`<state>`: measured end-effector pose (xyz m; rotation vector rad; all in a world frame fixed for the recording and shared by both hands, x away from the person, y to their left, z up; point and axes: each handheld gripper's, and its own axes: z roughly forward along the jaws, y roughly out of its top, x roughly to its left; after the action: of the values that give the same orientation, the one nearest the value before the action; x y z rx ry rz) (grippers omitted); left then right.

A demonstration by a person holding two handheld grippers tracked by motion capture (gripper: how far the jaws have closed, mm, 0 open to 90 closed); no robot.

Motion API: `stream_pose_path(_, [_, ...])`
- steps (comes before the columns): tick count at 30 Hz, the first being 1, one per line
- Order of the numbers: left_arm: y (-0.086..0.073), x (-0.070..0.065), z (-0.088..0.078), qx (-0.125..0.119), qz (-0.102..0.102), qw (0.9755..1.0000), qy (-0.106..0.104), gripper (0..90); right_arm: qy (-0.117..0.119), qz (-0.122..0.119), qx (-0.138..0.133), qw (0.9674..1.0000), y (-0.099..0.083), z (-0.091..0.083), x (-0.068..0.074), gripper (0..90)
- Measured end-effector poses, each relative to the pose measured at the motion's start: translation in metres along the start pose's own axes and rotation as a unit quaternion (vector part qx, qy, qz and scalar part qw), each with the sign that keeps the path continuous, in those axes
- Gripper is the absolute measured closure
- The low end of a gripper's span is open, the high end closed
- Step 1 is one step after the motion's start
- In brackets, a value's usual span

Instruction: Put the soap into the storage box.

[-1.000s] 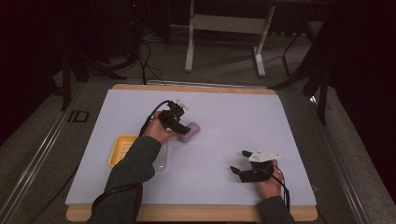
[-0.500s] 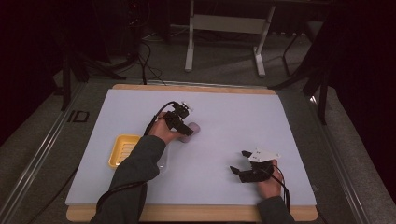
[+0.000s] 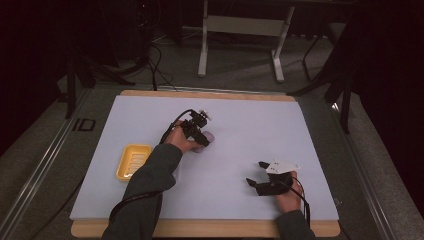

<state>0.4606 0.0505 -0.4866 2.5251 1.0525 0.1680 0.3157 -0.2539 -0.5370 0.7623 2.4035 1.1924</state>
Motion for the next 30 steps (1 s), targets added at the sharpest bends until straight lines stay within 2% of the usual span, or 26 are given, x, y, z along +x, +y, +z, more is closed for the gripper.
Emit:
stream_pose_path(14, [0.011, 0.0, 0.011, 0.037, -0.002, 0.9993, 0.001, 39.3, 0.001, -0.001, 0.0, 1.0, 0.0, 0.0, 0.0, 19.6])
stream_pose_path(24, [0.016, 0.0, 0.02, 0.078, -0.002, 0.997, 0.004, 41.6, 0.001, -0.001, 0.0, 1.0, 0.0, 0.0, 0.0, 19.6])
stream_pose_path(30, [0.019, -0.001, 0.023, 0.088, -0.001, 0.9961, 0.002, 44.7, 0.001, -0.001, 0.001, 1.0, 0.0, 0.0, 0.0, 19.6])
